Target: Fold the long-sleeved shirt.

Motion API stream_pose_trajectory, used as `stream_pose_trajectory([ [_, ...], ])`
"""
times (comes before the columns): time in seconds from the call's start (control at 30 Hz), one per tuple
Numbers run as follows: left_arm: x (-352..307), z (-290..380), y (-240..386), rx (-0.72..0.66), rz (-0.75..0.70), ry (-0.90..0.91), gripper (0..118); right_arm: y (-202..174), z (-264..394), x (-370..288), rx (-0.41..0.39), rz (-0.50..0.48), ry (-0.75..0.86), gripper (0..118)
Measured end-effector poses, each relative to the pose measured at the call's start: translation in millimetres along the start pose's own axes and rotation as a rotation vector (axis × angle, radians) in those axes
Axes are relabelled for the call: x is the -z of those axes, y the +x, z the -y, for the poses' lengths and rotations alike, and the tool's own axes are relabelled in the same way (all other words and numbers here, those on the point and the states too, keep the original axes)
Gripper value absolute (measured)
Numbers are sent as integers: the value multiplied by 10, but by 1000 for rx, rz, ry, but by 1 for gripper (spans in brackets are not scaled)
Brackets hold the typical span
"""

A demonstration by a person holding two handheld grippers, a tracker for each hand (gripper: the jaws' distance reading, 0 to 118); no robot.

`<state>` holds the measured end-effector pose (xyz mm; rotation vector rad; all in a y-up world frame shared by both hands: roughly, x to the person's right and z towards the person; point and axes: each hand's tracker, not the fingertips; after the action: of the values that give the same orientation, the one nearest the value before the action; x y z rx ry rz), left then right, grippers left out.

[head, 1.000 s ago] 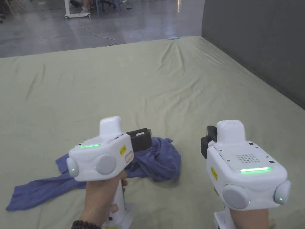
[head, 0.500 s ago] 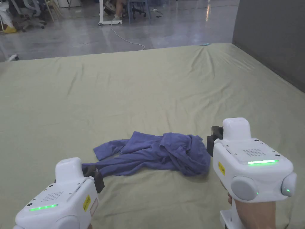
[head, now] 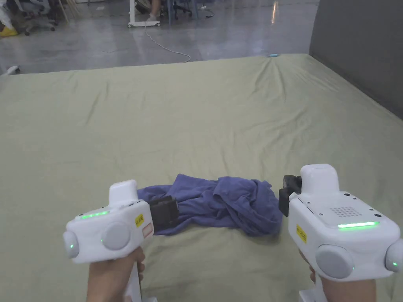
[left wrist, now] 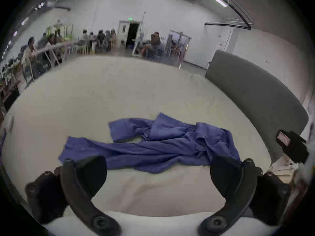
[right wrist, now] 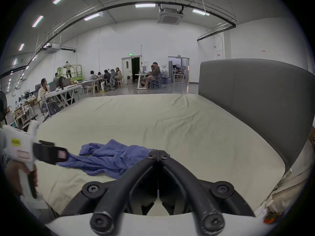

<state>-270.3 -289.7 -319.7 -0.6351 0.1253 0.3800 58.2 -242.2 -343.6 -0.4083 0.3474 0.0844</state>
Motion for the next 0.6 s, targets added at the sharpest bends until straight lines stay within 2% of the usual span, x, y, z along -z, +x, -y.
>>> stream_pose_trajectory([
  [0.03, 206, -13, -34, 29, -83, -113, 118, 16, 3, 29, 4, 2, -10, 0],
  [0.13, 733, 63, -63, 128, -181, -260, 118, 64, 3, 87, 9, 4, -25, 0],
  [0.27, 1219, 167, -153, 87, -214, -354, 114, 147, -9, 121, 12, 15, -33, 0],
  [0.37, 1184, 216, -96, 128, -276, -306, 88, 216, -9, 151, 14, 22, -42, 0],
  [0.4, 977, 235, 41, 160, -264, -277, 62, 237, -12, 188, 12, 24, -44, 0],
  [0.43, 906, 233, 89, 197, -264, -272, 29, 268, -23, 237, 15, 20, -48, 17],
  [0.47, 833, 232, 126, 212, -215, -263, 7, 314, -42, 315, 29, 12, -60, 44],
  [0.5, 762, 231, 174, 204, -181, -265, 7, 350, -67, 435, 63, -18, -83, 81],
  [0.53, 724, 192, 232, 221, -211, -274, 7, 380, -101, 573, 84, -38, -108, 96],
  [0.6, 603, 190, 247, 245, -205, -253, 7, 444, -172, 902, 88, -54, -144, 98],
])
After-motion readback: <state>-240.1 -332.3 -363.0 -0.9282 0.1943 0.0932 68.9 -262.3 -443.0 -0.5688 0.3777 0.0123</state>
